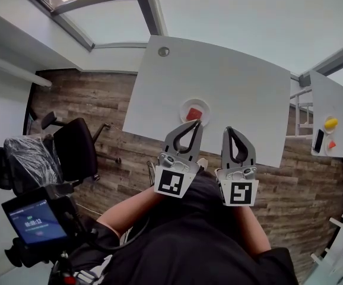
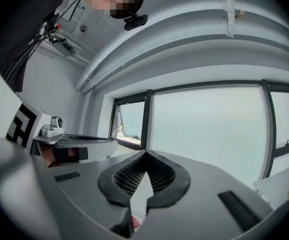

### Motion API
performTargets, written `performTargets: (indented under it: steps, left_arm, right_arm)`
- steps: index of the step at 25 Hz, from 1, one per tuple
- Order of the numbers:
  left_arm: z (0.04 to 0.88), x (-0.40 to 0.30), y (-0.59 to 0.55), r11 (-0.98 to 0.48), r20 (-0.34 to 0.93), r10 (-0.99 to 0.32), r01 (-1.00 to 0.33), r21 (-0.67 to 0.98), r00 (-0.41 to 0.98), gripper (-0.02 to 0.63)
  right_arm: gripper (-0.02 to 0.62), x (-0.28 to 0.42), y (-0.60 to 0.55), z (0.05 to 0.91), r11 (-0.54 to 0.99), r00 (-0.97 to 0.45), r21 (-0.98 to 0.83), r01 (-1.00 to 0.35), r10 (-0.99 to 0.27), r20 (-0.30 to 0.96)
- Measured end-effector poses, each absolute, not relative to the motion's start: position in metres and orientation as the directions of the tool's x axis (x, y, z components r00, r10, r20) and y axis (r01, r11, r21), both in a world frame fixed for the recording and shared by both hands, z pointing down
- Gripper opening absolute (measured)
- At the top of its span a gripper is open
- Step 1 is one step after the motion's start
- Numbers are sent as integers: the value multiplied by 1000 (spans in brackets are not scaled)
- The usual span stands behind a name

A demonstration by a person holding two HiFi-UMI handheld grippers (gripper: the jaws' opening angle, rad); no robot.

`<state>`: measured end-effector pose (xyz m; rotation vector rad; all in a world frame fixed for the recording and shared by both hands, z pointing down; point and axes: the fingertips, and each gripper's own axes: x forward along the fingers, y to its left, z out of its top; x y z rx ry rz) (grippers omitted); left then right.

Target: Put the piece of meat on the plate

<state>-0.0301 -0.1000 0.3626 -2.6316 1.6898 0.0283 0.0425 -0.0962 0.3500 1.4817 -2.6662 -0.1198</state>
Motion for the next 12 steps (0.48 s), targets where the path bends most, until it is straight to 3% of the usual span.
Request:
performTargets:
  steps: [12]
  left_arm:
    - [365, -33, -105, -396, -14, -918, -916, 57, 396, 6]
  right_arm:
    - [5, 39, -99, 347, 540, -540, 141, -830, -841, 39]
